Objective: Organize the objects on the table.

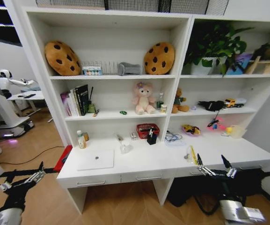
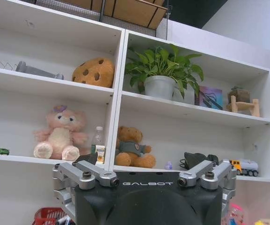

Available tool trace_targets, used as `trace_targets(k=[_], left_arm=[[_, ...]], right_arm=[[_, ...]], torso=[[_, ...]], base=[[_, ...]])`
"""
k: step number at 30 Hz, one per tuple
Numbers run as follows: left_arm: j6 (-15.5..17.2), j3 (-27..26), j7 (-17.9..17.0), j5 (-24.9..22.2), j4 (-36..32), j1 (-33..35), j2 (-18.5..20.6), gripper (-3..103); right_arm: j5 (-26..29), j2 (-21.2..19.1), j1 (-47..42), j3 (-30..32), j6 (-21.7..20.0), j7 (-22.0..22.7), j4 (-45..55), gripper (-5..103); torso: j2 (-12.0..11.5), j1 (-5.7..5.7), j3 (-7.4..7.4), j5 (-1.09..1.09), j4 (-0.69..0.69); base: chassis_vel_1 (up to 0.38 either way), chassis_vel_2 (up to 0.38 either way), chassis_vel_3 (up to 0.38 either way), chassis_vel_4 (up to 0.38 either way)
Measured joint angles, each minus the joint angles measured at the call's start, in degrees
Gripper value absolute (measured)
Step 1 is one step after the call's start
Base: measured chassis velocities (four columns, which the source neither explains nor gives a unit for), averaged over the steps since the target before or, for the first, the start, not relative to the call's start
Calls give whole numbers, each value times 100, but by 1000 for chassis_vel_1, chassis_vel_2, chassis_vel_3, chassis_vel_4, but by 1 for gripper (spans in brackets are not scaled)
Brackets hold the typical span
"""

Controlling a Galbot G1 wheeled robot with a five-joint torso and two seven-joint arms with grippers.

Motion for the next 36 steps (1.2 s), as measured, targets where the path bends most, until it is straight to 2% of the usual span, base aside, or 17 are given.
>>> trace_targets(k=[2,9,10,12,13,16,18,20,23,29,36], left_arm=[[0,0,-2,0,1,0,0,100],[1,0,-2,0,0,0,0,100],[1,0,-1,0,0,1,0,100],[1,-1,-4,0,0,1,0,100],[1,-1,-5,0,1,1,0,100],[1,-1,-5,0,0,1,0,100],[1,1,2,0,0,-1,0,100],[1,1,2,0,0,-2,0,100],[1,1,1,0,0,-1,0,100],[1,0,1,0,0,-1,1,100],[1,0,0,0,0,0,1,100]], right_arm=[[0,0,2,0,0,0,0,100],[0,0,0,0,0,0,1,100],[0,0,-4,0,0,0,0,100],[0,0,-5,0,0,-1,0,100],[0,0,0,0,0,-1,1,100],[0,0,-4,0,0,-1,1,100],[0,0,-4,0,0,0,0,100],[0,0,-2,0,0,0,0,100],[0,0,5,0,0,-1,1,100],[0,0,4,0,0,-1,1,100],[0,0,2,0,0,-1,1,100]], torso=[[-2,4,1,-7,2],[0,0,0,-2,3],[2,-2,-2,0,0],[2,-3,-2,0,3],[1,-2,0,-9,7],[3,-3,-2,-1,-2],[-2,2,1,-5,-5],[-3,5,2,2,-3],[-5,9,3,-4,8],[-4,7,2,-4,-1],[-1,2,1,-3,2]], base=[[352,-370,-374,364],[348,-333,-326,344],[267,-245,-290,243],[267,-245,-235,243],[146,-120,-140,197],[5,-7,-118,78],[-70,-51,-46,53],[-91,-33,23,8],[-70,42,111,-45],[-4,22,28,-9],[0,0,0,0]])
